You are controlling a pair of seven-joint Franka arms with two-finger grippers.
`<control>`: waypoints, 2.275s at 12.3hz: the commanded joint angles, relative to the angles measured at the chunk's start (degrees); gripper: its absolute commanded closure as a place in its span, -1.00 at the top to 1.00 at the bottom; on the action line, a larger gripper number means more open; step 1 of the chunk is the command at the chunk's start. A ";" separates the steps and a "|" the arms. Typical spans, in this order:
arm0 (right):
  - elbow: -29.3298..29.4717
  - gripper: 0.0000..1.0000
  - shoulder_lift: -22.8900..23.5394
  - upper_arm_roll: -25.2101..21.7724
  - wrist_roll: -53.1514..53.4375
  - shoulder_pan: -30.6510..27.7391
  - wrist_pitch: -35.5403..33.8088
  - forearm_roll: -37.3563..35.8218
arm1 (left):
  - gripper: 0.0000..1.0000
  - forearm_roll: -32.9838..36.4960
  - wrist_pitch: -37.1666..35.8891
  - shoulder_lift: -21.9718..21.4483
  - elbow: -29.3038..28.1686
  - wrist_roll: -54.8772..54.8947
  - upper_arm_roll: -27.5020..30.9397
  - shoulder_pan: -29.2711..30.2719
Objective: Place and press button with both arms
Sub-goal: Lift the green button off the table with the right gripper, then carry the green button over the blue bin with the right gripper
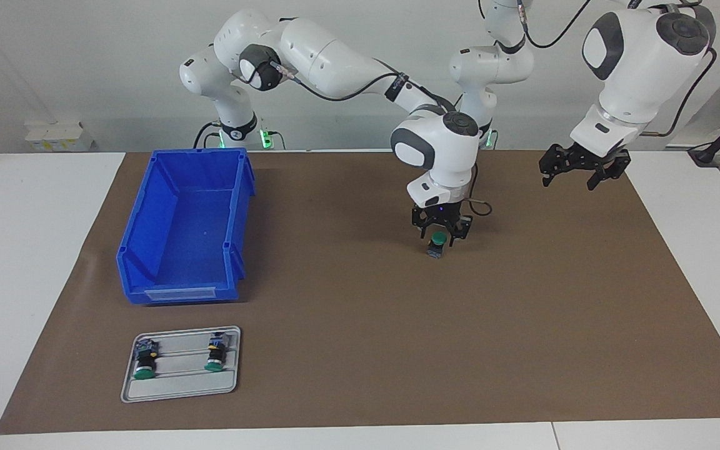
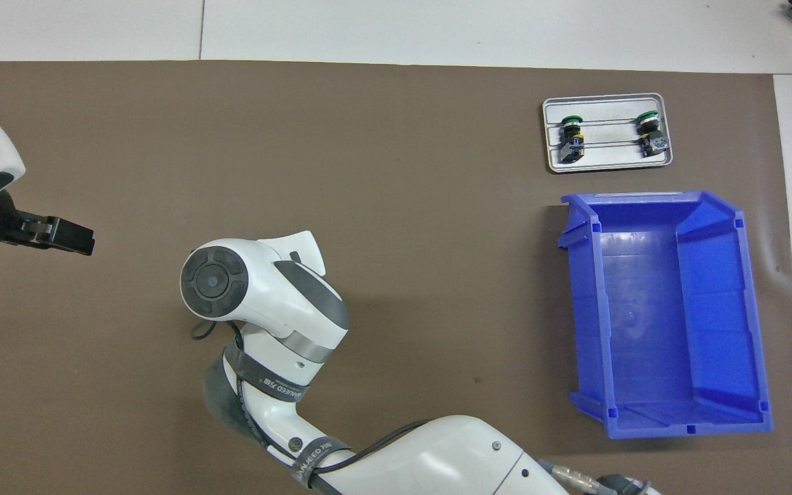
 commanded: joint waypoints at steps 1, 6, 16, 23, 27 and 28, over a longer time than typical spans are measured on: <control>1.23 0.30 0.54 0.22 1.29 -0.04 -0.47 -1.26 | 1.00 0.86 -0.03 -1.33 -1.55 -1.26 -0.29 0.38; 1.23 -1.00 -0.59 0.22 1.38 0.22 -1.34 -1.00 | 1.00 0.95 0.32 -1.42 -1.55 -5.47 -0.29 0.30; -22.02 -1.00 -28.25 0.39 -6.49 -14.26 -1.52 0.75 | 1.00 0.95 0.41 -1.42 -1.29 -5.39 -0.11 0.56; -42.44 -1.00 -47.26 0.30 -40.83 -31.74 -6.25 4.80 | 1.00 0.95 0.41 -1.42 -1.29 -5.39 -0.11 0.56; -46.13 -1.00 -48.68 0.30 -61.84 -41.77 -4.97 6.46 | 1.00 0.95 0.41 -1.42 -1.29 -5.39 -0.11 0.56; -47.10 -1.00 -48.59 0.22 -66.77 -43.96 -2.77 8.73 | 1.00 0.95 0.41 -1.42 -1.29 -5.39 -0.11 0.56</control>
